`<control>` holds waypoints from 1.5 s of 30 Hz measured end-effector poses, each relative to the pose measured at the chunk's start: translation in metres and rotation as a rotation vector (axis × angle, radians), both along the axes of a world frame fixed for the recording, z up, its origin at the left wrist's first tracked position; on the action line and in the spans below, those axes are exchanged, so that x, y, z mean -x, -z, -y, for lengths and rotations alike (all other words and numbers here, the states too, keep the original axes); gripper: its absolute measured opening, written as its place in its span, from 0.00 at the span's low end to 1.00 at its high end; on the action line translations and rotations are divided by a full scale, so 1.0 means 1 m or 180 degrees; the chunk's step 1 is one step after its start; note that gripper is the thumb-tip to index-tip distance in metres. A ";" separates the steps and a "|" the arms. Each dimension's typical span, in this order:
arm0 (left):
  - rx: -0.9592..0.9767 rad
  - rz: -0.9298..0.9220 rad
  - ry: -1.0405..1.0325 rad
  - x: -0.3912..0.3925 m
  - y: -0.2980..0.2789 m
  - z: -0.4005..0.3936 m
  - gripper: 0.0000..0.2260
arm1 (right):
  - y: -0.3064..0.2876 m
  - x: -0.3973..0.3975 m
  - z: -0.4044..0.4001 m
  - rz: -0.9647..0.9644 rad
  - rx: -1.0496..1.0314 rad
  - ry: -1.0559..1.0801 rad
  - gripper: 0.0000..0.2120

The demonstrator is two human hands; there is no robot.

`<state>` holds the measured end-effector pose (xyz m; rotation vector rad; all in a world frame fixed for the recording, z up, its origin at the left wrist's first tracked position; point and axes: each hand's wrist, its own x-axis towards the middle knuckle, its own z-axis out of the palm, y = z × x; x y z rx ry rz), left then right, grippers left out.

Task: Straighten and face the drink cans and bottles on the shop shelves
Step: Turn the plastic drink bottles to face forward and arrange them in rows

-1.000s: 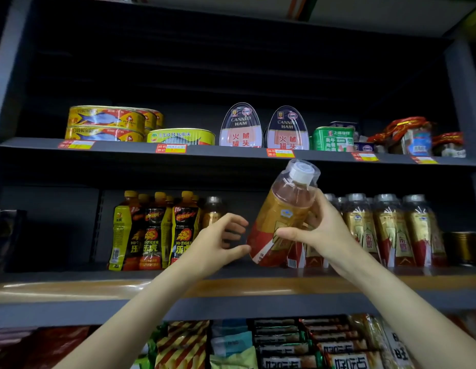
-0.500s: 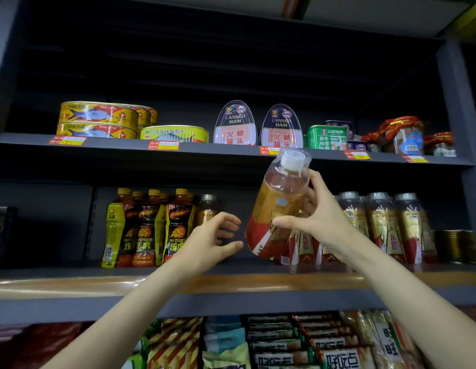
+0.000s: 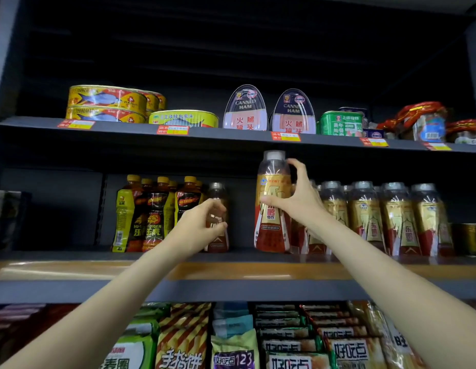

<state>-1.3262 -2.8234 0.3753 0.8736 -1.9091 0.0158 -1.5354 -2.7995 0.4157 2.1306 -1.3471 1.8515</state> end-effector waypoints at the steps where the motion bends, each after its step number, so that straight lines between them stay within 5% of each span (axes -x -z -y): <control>1: -0.0040 0.0005 -0.0056 -0.002 -0.002 0.002 0.11 | 0.000 -0.001 0.006 -0.0013 -0.0101 0.0047 0.45; 7: -0.0107 0.0212 -0.0295 -0.007 -0.009 0.017 0.15 | 0.011 -0.002 0.039 -0.0396 -0.0769 0.0436 0.53; 15: 0.0081 0.0781 -0.0945 -0.011 -0.025 0.048 0.19 | -0.033 0.007 0.034 -0.2664 -0.0711 0.1099 0.57; 24: 0.0190 0.1306 -0.2079 -0.015 -0.025 0.079 0.28 | -0.030 0.004 0.089 -0.2888 -0.0900 0.1685 0.51; 32: -0.0126 0.0946 -0.1925 -0.026 -0.012 0.099 0.39 | -0.038 0.003 0.114 -0.3396 -0.0847 0.2210 0.45; 37: -0.0163 0.0738 -0.1784 -0.027 -0.011 0.101 0.39 | -0.042 -0.034 0.132 -0.2670 -0.0479 0.1153 0.45; 40: -0.0119 0.0706 -0.1729 -0.029 -0.010 0.102 0.39 | -0.040 -0.067 0.159 -0.2101 -0.0780 0.0414 0.50; 45: 0.0010 0.0673 -0.1584 -0.034 -0.013 0.102 0.36 | -0.036 -0.096 0.192 -0.1189 -0.1264 0.0116 0.55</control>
